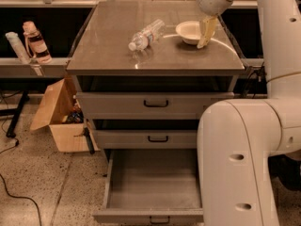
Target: Place water bottle into bottom drawer
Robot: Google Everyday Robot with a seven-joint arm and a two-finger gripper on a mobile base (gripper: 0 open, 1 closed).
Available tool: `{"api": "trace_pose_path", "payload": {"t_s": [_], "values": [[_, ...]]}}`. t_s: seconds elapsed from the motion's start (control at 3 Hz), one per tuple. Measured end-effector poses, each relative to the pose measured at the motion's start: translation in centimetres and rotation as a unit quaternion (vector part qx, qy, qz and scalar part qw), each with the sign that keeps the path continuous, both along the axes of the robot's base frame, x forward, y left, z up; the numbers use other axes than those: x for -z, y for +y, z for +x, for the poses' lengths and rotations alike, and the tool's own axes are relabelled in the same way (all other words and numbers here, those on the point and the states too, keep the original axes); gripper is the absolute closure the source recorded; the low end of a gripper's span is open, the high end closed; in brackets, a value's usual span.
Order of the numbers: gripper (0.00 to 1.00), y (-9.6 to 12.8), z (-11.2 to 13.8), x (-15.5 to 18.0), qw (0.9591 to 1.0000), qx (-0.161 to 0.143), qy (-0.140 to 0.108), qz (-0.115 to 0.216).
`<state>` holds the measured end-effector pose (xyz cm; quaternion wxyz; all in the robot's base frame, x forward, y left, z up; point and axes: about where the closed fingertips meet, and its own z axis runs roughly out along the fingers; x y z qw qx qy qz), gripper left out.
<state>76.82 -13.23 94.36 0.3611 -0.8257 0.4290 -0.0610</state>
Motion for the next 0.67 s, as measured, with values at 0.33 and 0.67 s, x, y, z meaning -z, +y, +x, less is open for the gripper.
{"api": "trace_pose_path", "payload": {"t_s": [0.33, 0.67], "values": [[0.0, 2.3, 0.9, 1.1, 0.9996, -0.028, -0.007, 0.0], [0.0, 4.5, 1.6, 1.8, 0.9982, -0.056, -0.019, -0.003]]}}
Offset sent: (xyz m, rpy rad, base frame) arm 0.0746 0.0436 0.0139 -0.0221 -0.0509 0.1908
